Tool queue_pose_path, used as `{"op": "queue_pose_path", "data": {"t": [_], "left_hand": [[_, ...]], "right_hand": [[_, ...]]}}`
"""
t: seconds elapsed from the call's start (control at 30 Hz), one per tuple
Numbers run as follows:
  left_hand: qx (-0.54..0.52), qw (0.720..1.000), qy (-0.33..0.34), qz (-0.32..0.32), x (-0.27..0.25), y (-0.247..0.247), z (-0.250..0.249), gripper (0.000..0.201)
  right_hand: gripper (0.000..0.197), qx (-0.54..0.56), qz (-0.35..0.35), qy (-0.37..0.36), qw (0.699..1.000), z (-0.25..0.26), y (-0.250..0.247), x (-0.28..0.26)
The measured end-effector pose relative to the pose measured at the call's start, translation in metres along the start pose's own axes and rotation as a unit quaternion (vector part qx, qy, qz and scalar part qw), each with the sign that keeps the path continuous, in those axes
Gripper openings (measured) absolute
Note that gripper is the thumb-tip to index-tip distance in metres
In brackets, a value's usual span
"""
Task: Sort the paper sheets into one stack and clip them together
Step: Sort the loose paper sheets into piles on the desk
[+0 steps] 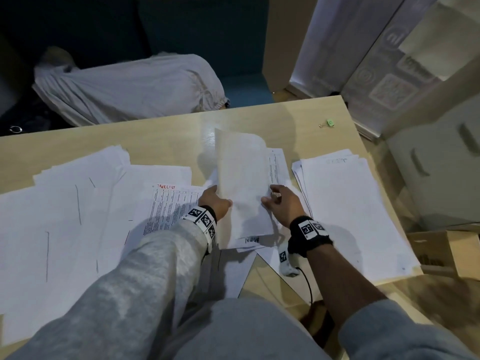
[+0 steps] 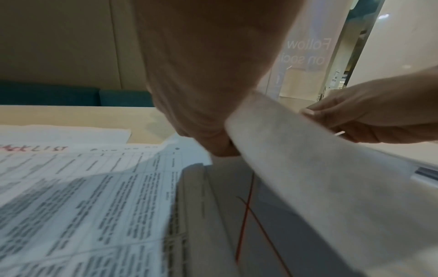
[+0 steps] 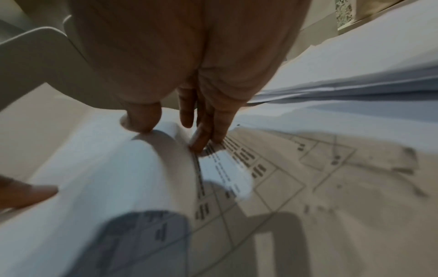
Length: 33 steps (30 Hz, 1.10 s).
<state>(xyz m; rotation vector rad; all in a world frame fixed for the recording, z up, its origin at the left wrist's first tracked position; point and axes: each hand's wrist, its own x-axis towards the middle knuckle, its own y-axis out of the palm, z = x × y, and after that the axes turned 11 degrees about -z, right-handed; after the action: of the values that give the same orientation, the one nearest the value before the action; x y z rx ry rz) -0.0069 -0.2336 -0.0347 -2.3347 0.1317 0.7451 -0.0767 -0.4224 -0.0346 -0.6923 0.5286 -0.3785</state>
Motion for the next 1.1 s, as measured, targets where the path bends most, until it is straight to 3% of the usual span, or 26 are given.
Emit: {"op": "queue_pose_path", "data": {"t": [0.1,0.27,0.33,0.47,0.57,0.7,0.73,0.8,0.87,0.93,1.0,1.1], "left_hand": [[-0.010,1.000,0.013,-0.004,0.001,-0.014,0.011,0.059],[-0.122,0.992,0.016,0.025,-0.003,-0.035,0.032,0.071],[-0.149,0.988,0.016,0.043,-0.008,-0.039,0.038,0.073],[-0.166,0.983,0.035,0.074,-0.018,-0.042,0.049,0.061],[-0.202,0.978,0.028,0.034,-0.023,-0.044,0.056,0.047],[-0.197,0.979,0.041,-0.013,-0.024,-0.054,0.065,0.042],[-0.188,0.981,0.041,-0.024,-0.022,-0.057,0.068,0.039],[-0.166,0.982,0.037,-0.078,-0.017,-0.066,0.076,0.033],[-0.049,0.986,0.018,-0.158,-0.011,-0.080,0.090,0.048],[0.122,0.974,-0.028,-0.188,-0.009,-0.096,0.109,0.079],[0.157,0.969,-0.072,-0.179,-0.011,-0.113,0.125,0.103],[0.156,0.970,-0.078,-0.169,-0.010,-0.124,0.143,0.103]], "right_hand": [[0.048,-0.004,-0.062,0.012,0.998,-0.002,0.007,0.002],[0.085,0.015,-0.079,0.081,0.994,-0.002,0.021,0.008],[0.090,0.043,-0.073,0.097,0.992,0.003,0.023,0.009],[0.063,0.067,-0.025,0.105,0.992,0.009,0.022,0.004],[0.038,0.080,-0.011,0.058,0.995,0.011,0.026,-0.005],[0.059,0.121,0.032,0.043,0.991,0.015,0.037,-0.016],[0.054,0.096,0.033,0.036,0.994,0.014,0.040,-0.018],[0.022,0.099,-0.021,0.051,0.994,0.014,0.045,-0.021],[0.019,0.163,-0.066,0.091,0.980,0.015,0.046,-0.026],[0.028,0.212,-0.078,0.120,0.967,0.017,0.047,-0.030],[0.035,0.191,-0.073,0.108,0.973,0.017,0.047,-0.035],[0.032,0.166,-0.064,0.100,0.979,0.017,0.056,-0.044]]}}
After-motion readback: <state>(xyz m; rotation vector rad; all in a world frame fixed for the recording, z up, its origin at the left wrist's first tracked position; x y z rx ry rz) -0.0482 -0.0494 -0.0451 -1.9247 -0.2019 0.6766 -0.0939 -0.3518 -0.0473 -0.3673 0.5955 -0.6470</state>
